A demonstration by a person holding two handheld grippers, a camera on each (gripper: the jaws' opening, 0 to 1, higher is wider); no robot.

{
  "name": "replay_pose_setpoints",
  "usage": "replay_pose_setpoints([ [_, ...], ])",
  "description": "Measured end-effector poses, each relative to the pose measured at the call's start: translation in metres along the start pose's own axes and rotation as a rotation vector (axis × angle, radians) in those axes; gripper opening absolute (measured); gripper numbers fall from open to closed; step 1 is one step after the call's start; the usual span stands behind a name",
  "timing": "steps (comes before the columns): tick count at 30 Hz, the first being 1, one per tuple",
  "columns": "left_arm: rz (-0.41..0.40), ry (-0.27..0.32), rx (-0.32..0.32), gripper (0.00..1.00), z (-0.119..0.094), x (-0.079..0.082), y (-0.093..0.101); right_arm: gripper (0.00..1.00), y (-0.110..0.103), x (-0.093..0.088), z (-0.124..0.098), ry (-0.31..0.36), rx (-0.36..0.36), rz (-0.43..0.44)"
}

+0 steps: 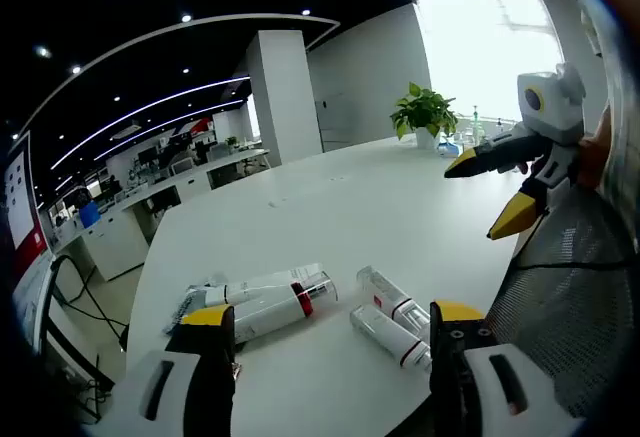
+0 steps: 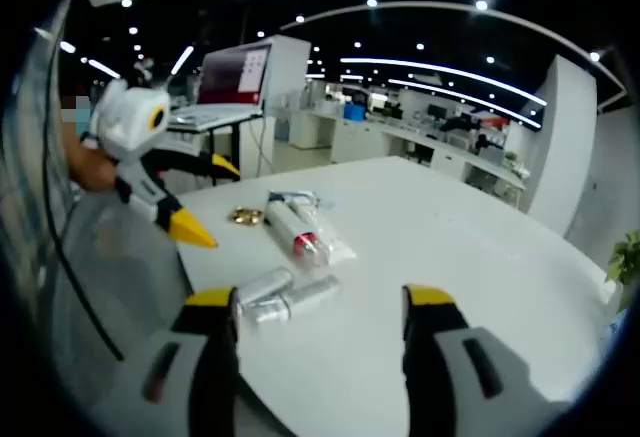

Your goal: Arrange the skincare products in the storage area until every visible bottle or jar stands upright without overlapping.

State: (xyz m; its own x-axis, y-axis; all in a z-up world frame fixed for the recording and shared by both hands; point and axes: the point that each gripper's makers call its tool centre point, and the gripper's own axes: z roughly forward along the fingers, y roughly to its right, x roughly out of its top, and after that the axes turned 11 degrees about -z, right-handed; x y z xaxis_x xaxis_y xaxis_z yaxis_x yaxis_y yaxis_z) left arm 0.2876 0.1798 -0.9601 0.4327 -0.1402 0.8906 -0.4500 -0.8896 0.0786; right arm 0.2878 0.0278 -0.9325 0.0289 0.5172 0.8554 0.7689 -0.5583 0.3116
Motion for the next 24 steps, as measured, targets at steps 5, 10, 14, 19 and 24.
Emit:
replay_pose_setpoints([
  [5,0.0,-0.003,-0.001,0.82,0.0002,-0.0005,0.0002,0.64,-0.002,-0.0012,0.0009,-0.004,0.009,-0.004],
  [10,0.001,-0.006,-0.003,0.82,0.0004,-0.001,0.0004,0.64,-0.003,-0.0025,0.0015,-0.01,0.016,-0.003],
  [14,0.002,-0.007,-0.002,0.82,0.0003,-0.0012,0.0005,0.64,-0.0044,-0.003,0.0017,-0.013,0.022,-0.003],
  [19,0.004,-0.011,-0.004,0.82,0.0005,-0.0019,0.0012,0.63,-0.0063,-0.004,0.0022,-0.016,0.03,-0.007],
  [24,0.001,-0.004,-0.006,0.81,0.0004,-0.0006,0.0012,0.63,-0.0094,-0.0059,0.0034,-0.027,0.044,-0.012],
])
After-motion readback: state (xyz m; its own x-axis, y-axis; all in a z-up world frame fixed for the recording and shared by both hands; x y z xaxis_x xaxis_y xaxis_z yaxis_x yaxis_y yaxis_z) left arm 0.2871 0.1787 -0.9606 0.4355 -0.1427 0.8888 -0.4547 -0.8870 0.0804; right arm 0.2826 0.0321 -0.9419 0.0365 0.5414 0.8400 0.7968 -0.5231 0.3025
